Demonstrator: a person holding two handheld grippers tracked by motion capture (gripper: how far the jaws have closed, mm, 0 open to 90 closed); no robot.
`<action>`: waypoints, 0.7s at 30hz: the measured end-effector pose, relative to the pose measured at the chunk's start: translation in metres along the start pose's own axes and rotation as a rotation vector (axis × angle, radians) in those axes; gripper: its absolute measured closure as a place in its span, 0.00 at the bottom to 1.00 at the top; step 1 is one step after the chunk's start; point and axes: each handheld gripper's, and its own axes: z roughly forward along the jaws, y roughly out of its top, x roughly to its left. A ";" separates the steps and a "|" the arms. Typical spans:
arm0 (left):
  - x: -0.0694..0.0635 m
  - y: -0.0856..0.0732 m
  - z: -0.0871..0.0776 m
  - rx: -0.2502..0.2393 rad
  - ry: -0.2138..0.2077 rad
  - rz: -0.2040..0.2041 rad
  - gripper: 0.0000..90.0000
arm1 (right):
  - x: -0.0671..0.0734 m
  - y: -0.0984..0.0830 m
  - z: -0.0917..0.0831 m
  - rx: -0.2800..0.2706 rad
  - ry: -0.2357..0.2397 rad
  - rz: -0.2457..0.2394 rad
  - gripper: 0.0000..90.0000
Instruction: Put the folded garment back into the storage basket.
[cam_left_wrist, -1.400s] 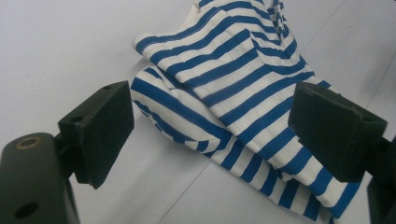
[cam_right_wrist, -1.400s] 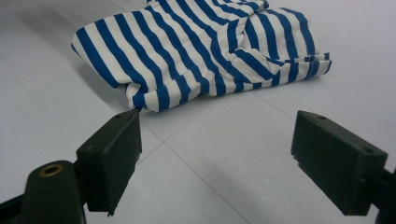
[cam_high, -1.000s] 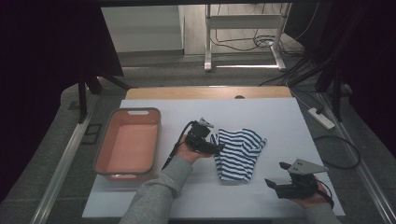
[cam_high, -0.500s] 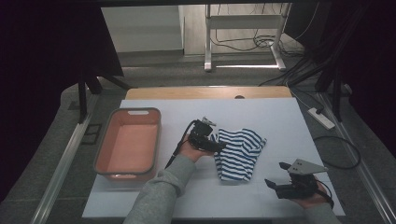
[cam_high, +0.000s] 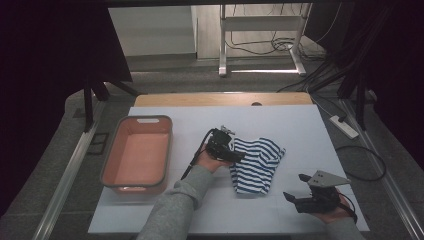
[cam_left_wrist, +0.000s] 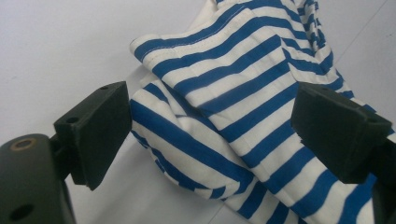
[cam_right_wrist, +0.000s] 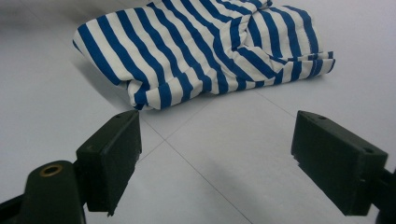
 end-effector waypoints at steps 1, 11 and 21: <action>0.000 0.000 0.001 0.001 0.001 0.000 0.14 | 0.000 0.000 0.000 0.000 0.000 -0.001 0.19; 0.002 0.002 0.011 0.013 0.005 -0.009 0.14 | 0.000 0.000 0.000 0.002 0.001 -0.004 0.19; 0.003 0.004 0.019 0.021 0.001 -0.017 0.13 | 0.000 0.000 0.000 0.001 0.000 -0.006 0.18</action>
